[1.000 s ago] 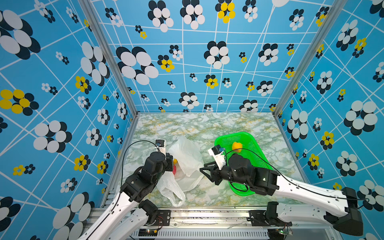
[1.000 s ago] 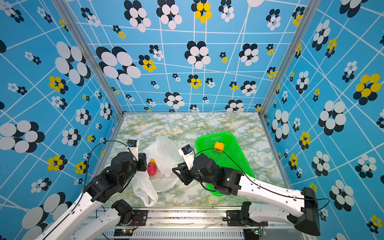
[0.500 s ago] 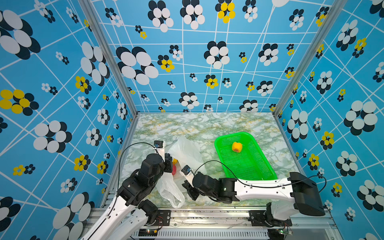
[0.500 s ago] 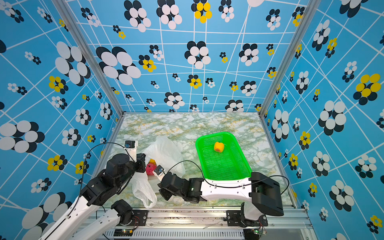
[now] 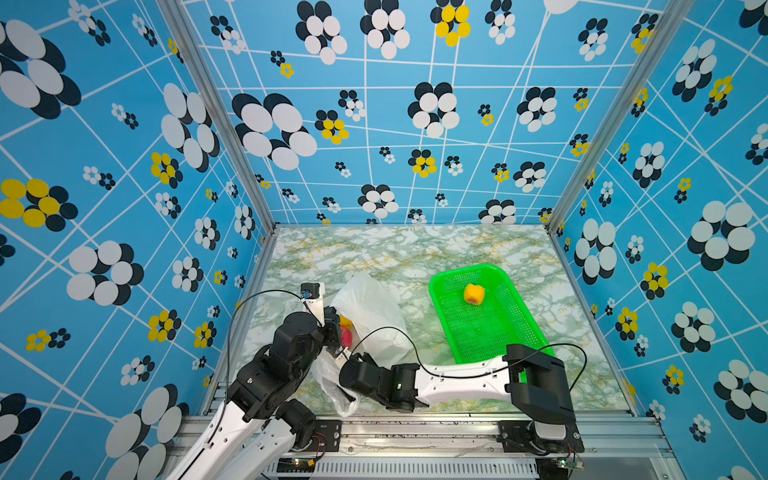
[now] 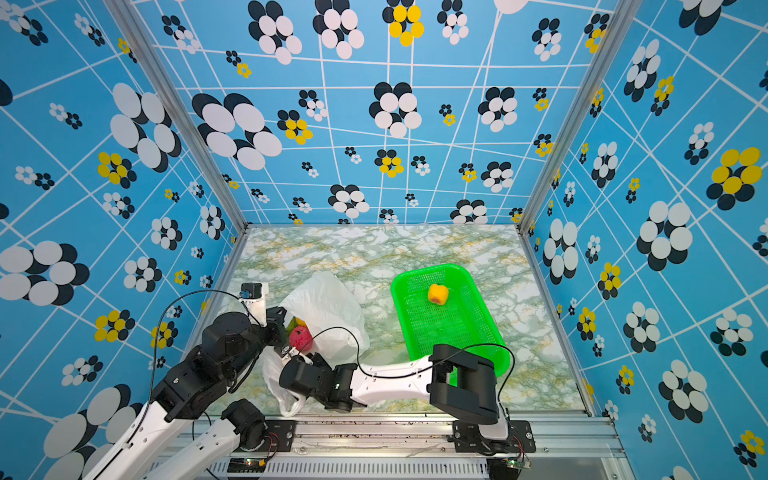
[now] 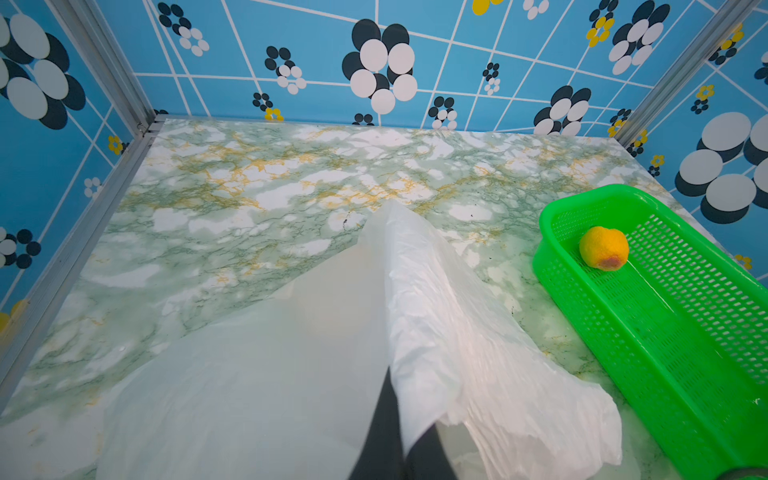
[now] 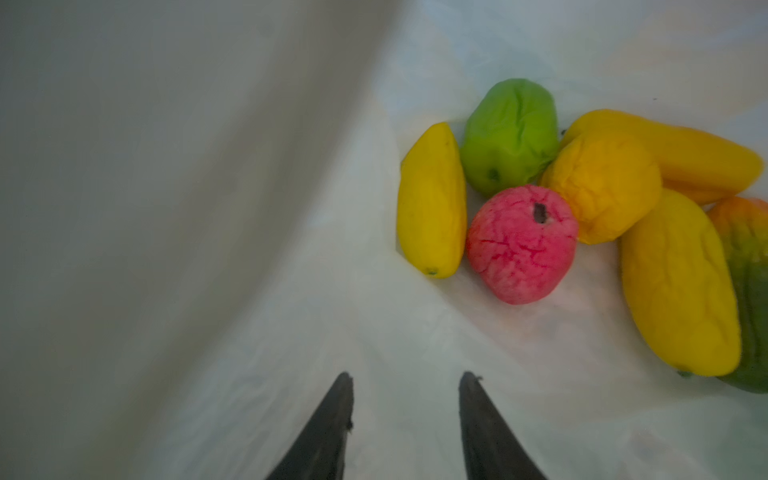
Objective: Untie the knot of the plastic bag and take out the fruit
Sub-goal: 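Move the right gripper back over the bag mouth held by the left gripper, then lower the right gripper into the bag and grasp the pink fruit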
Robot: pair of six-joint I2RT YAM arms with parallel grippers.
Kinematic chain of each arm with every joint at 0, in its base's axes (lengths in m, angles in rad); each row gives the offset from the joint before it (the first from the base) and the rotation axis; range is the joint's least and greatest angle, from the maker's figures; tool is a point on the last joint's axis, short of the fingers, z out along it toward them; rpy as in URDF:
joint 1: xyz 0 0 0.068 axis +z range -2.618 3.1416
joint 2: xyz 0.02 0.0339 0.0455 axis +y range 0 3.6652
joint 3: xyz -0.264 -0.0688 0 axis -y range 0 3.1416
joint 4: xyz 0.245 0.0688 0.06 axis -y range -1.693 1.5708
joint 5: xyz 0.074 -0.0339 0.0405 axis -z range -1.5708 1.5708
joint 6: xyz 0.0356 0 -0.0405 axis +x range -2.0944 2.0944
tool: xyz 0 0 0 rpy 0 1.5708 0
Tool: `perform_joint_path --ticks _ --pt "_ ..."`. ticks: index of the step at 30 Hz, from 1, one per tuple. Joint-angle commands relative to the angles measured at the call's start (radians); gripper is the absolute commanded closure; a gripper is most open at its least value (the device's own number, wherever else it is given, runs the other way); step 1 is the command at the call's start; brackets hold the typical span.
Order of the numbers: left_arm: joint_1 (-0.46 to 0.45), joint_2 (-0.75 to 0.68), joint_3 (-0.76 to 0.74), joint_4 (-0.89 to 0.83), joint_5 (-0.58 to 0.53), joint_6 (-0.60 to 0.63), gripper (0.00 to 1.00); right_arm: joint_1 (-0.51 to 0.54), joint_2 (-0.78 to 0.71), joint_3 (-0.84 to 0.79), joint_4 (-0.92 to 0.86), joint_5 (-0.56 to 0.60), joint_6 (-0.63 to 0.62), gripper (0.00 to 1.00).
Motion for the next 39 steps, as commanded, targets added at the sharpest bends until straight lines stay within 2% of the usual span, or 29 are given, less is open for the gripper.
perform_joint_path --ticks 1,5,10,12,17,34,37,39 --pt "0.005 -0.02 -0.009 -0.013 -0.052 -0.004 1.0 0.012 0.041 0.021 0.034 -0.012 0.007 0.41" --pt "0.005 -0.045 -0.019 -0.031 -0.101 -0.018 1.0 0.012 0.07 0.047 0.017 0.058 0.019 0.2" --pt "0.007 -0.077 -0.031 -0.027 -0.112 -0.02 1.0 -0.005 0.077 0.05 0.006 0.155 0.068 0.09" --pt "0.007 -0.08 -0.033 -0.023 -0.107 -0.02 1.0 -0.025 0.065 0.034 0.015 0.178 0.096 0.09" --pt "0.007 -0.064 -0.031 -0.02 -0.094 -0.019 1.0 -0.092 0.07 0.046 0.019 0.183 0.135 0.2" --pt "0.007 -0.058 -0.032 -0.014 -0.075 -0.015 1.0 -0.188 0.394 0.453 -0.142 0.163 0.122 0.13" --pt "0.007 -0.062 -0.033 -0.014 -0.076 -0.013 1.0 -0.196 0.437 0.508 -0.185 0.161 0.126 0.15" --pt "0.007 -0.063 -0.032 -0.014 -0.075 -0.014 1.0 -0.199 0.458 0.538 -0.215 0.155 0.127 0.21"
